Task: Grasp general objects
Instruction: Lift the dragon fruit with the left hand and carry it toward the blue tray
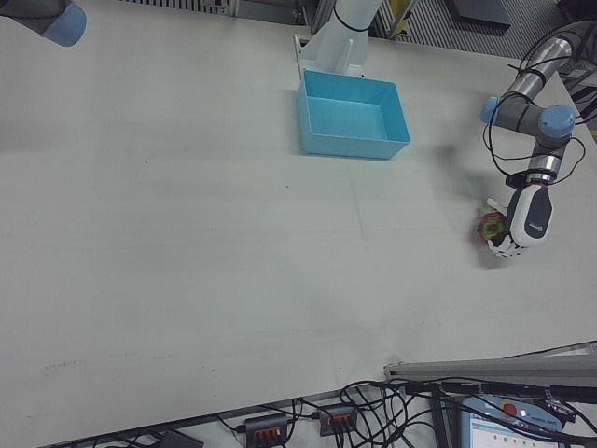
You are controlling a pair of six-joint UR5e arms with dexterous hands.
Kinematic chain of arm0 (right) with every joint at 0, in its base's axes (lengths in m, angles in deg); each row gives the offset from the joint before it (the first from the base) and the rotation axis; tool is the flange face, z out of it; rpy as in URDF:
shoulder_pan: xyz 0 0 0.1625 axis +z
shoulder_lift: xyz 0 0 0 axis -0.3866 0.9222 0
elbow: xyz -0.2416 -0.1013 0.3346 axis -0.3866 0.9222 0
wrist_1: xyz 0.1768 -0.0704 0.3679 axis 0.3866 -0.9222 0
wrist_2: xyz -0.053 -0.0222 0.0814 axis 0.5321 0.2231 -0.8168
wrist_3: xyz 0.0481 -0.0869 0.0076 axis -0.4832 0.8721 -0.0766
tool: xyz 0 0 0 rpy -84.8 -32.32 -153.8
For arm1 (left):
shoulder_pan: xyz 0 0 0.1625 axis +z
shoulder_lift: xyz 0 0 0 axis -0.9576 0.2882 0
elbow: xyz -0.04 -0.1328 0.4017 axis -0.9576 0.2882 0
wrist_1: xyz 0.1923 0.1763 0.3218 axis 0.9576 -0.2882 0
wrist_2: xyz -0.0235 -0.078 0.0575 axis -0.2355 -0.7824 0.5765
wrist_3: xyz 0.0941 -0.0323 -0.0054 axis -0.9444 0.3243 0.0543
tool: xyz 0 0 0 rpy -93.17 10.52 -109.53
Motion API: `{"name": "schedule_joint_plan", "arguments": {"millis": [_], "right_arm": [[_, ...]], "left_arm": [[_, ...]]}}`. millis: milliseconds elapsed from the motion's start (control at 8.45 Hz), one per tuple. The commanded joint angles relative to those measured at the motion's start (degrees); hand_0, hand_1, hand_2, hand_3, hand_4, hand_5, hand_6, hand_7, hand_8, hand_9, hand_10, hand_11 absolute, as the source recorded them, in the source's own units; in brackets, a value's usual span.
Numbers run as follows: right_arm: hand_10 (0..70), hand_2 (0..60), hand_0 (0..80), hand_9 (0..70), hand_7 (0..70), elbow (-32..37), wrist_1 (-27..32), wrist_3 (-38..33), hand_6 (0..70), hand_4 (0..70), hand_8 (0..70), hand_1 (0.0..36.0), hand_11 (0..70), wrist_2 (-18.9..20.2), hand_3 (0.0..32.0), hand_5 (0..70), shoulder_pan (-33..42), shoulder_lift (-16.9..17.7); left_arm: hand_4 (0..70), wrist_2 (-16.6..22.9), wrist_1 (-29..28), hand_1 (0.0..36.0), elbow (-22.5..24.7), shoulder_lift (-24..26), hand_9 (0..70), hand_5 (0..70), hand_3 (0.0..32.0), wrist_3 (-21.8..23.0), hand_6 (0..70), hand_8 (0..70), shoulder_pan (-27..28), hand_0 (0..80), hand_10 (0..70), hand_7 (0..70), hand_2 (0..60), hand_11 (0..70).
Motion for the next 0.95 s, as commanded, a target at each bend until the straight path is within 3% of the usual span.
{"name": "schedule_joint_plan", "arguments": {"millis": [0,237,355,473,710,828], "right_arm": [[0.0,0.0,0.0,0.0,0.0,-0.1,-0.1,0.0,0.0,0.0,0.0,0.0,0.0,0.0,0.0,0.0,0.0,0.0],[0.0,0.0,0.0,0.0,0.0,-0.1,-0.1,0.0,0.0,0.0,0.0,0.0,0.0,0.0,0.0,0.0,0.0,0.0],[0.0,0.0,0.0,0.0,0.0,-0.1,-0.1,0.0,0.0,0.0,0.0,0.0,0.0,0.0,0.0,0.0,0.0,0.0],[0.0,0.0,0.0,0.0,0.0,-0.1,-0.1,0.0,0.0,0.0,0.0,0.0,0.0,0.0,0.0,0.0,0.0,0.0],[0.0,0.0,0.0,0.0,0.0,-0.1,-0.1,0.0,0.0,0.0,0.0,0.0,0.0,0.0,0.0,0.0,0.0,0.0],[0.0,0.0,0.0,0.0,0.0,-0.1,-0.1,0.0,0.0,0.0,0.0,0.0,0.0,0.0,0.0,0.0,0.0,0.0]], "left_arm": [[70.0,2.5,4.9,36.0,7.4,4.7,70.0,70.0,0.0,0.3,70.0,70.0,0.1,80.0,70.0,70.0,60.0,70.0],[67.5,16.7,7.8,36.0,6.7,15.2,70.0,70.0,0.0,1.6,70.0,70.0,0.0,80.0,70.0,70.0,60.0,70.0],[70.0,20.0,2.4,36.0,6.7,15.8,70.0,70.0,0.0,8.3,70.0,70.0,0.1,80.0,70.0,70.0,60.0,70.0],[70.0,20.9,-3.1,36.0,6.4,15.3,70.0,70.0,0.0,17.1,70.0,70.0,1.3,80.0,70.0,70.0,60.0,70.0],[70.0,27.1,-9.3,36.0,3.4,15.6,70.0,70.0,0.0,25.3,70.0,70.0,7.9,80.0,70.0,70.0,60.0,70.0],[70.0,31.2,-15.5,36.0,0.9,15.3,70.0,70.0,0.0,32.1,70.0,70.0,8.4,80.0,70.0,70.0,60.0,70.0]]}}
